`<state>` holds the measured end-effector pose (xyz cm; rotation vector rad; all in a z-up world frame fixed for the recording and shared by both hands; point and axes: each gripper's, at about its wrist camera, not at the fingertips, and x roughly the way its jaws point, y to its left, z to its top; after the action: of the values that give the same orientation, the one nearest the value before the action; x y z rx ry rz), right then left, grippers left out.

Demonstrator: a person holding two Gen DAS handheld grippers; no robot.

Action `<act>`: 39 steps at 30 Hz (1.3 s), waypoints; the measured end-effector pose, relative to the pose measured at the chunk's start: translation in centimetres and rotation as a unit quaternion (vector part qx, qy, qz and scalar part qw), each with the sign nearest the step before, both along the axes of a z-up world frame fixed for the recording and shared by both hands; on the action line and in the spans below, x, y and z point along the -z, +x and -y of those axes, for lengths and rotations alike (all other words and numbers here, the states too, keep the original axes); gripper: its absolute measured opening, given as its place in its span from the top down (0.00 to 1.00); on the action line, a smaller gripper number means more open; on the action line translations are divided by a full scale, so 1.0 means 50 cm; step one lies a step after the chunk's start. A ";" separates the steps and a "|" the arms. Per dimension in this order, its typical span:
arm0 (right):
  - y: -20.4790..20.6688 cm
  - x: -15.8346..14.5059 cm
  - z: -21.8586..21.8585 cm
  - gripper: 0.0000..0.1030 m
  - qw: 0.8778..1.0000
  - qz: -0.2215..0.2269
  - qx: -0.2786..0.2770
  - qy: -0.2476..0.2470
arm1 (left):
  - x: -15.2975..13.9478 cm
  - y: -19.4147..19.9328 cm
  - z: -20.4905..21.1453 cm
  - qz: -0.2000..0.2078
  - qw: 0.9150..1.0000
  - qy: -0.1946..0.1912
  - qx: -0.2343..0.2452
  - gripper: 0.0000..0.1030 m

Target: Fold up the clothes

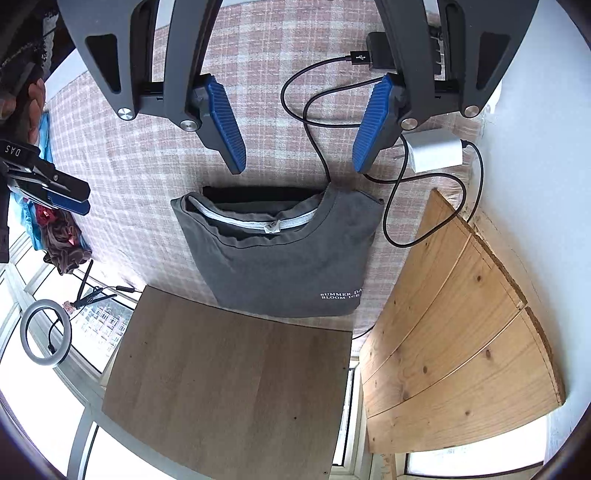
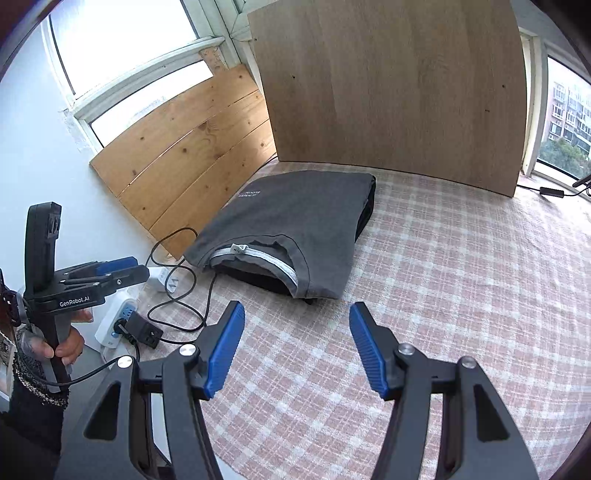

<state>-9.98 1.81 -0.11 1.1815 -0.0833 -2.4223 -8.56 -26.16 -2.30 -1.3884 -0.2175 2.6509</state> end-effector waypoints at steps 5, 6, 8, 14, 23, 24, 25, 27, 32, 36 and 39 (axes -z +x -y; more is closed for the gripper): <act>0.034 -0.007 0.004 0.42 1.000 -0.007 0.000 0.012 | -0.024 0.025 -0.026 -0.011 1.000 -0.008 -0.002 0.43; 0.040 -0.007 0.005 0.42 1.000 -0.009 0.001 0.015 | -0.028 0.030 -0.029 -0.013 1.000 -0.008 -0.004 0.43; 0.052 -0.007 0.006 0.41 1.000 -0.010 0.004 0.023 | -0.035 0.039 -0.034 -0.020 1.000 -0.009 -0.013 0.42; 0.082 -0.002 -0.013 0.41 0.999 -0.005 0.028 0.037 | -0.056 0.066 -0.054 -0.038 0.999 -0.027 -0.022 0.31; 0.147 -0.004 -0.085 0.41 0.999 -0.001 0.041 0.034 | -0.088 0.125 -0.120 -0.048 0.998 -0.027 -0.030 0.28; 0.156 -0.005 -0.096 0.41 0.999 -0.002 0.041 0.034 | -0.091 0.132 -0.131 -0.050 0.998 -0.029 -0.032 0.28; 0.165 -0.006 -0.107 0.41 0.999 -0.003 0.041 0.034 | -0.095 0.142 -0.142 -0.052 0.998 -0.030 -0.035 0.28; 0.184 -0.008 -0.128 0.41 0.999 -0.004 0.041 0.034 | -0.101 0.162 -0.164 -0.054 0.997 -0.030 -0.042 0.28; 0.230 -0.013 -0.182 0.41 0.999 -0.008 0.041 0.034 | -0.111 0.220 -0.215 -0.054 0.997 -0.026 -0.052 0.28; 0.262 -0.014 -0.219 0.40 0.999 -0.010 0.041 0.032 | -0.114 0.265 -0.251 -0.055 0.996 -0.031 -0.063 0.28; 0.280 -0.012 -0.240 0.40 0.999 -0.009 0.039 0.029 | -0.121 0.296 -0.280 -0.059 0.995 -0.040 -0.071 0.28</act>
<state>4.00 13.80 0.49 1.2024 -0.0560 -2.5191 6.25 -12.17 3.74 -1.2770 -0.2051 2.8771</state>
